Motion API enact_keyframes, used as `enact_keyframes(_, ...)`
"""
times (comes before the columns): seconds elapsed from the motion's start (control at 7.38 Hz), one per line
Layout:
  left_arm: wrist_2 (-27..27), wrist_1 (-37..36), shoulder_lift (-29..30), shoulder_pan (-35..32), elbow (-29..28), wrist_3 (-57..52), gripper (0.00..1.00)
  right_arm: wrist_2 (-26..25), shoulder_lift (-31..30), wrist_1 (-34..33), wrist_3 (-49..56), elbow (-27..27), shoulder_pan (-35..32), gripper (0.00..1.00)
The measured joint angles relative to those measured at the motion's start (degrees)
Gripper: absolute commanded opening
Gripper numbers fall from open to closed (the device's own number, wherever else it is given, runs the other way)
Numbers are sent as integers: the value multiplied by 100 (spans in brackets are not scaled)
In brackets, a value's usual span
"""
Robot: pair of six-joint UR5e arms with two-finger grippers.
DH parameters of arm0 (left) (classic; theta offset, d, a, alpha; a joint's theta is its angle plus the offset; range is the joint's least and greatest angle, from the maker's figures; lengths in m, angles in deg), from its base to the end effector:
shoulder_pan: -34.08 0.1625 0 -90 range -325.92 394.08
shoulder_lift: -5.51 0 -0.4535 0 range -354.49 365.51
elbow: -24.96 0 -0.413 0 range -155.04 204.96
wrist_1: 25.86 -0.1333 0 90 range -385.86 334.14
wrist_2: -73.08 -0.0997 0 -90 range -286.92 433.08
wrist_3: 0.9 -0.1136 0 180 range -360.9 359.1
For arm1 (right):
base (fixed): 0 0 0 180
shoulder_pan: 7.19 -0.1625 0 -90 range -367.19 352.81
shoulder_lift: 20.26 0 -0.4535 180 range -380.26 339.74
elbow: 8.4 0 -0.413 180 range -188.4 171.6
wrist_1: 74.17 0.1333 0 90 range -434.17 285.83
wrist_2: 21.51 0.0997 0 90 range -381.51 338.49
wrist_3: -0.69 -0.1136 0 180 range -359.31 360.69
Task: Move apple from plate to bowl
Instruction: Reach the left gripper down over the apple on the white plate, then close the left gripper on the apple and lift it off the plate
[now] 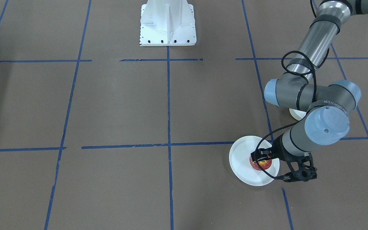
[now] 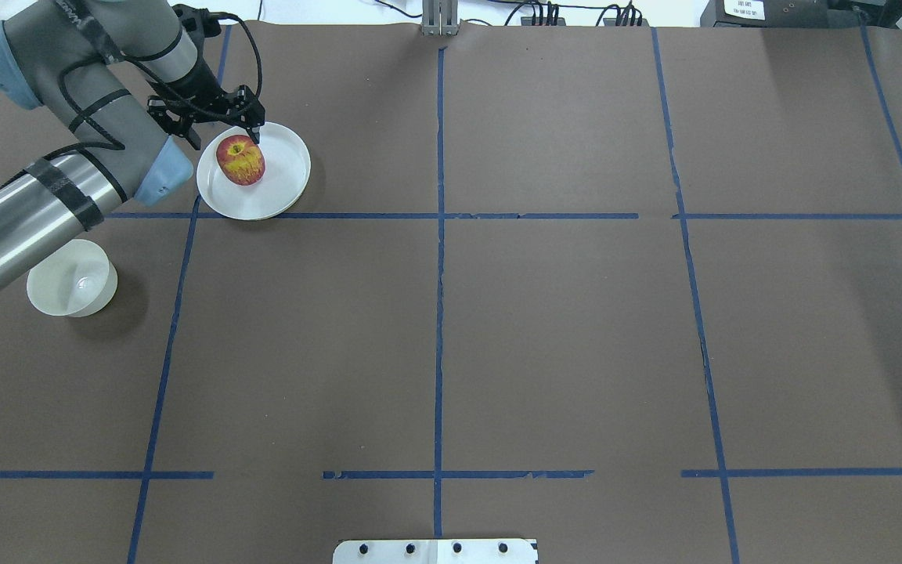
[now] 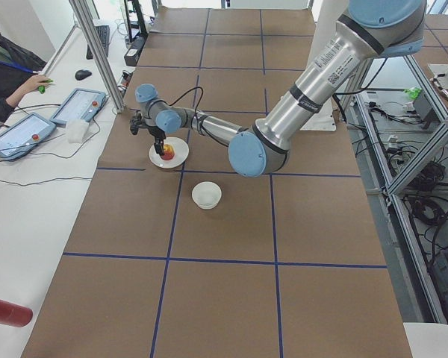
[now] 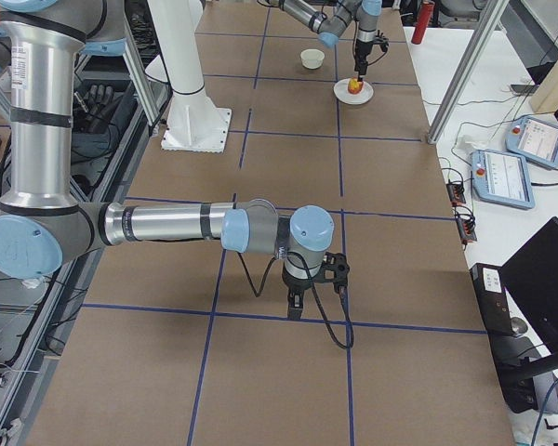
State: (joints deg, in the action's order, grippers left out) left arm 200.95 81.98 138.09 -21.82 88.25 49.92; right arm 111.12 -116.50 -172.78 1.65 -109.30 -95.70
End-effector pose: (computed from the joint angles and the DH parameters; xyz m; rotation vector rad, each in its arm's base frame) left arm 0.4165 -0.7286 0.4028 -0.0151 0.8545 -0.0795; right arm 0.0445 -0.4574 0.6700 -0.0692 -0.7434 -0.0151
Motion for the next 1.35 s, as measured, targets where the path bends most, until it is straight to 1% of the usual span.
enact_keyframes(0.68, -57, 572, 5, 205, -396, 201, 100, 0, 0, -1, 0, 0, 0, 100)
enact_keyframes(0.81, -77, 676, 5, 243, -465, 243, 93, 0, 0, 0, 0, 0, 0, 100)
enact_keyframes(0.95, -133, 721, 5, 283, -495, 261, 65, 0, 0, 0, 0, 0, 0, 100)
enact_keyframes(1.08, -193, 738, 5, 309, -502, 265, 35, 0, 0, 0, 0, 0, 0, 100)
enact_keyframes(1.22, -220, 751, 5, 302, -493, 257, 18, 0, 0, 0, 0, 0, 0, 100)
enact_keyframes(1.35, -220, 740, -6, 215, -404, 236, 12, 0, 0, 0, 0, 0, 0, 100)
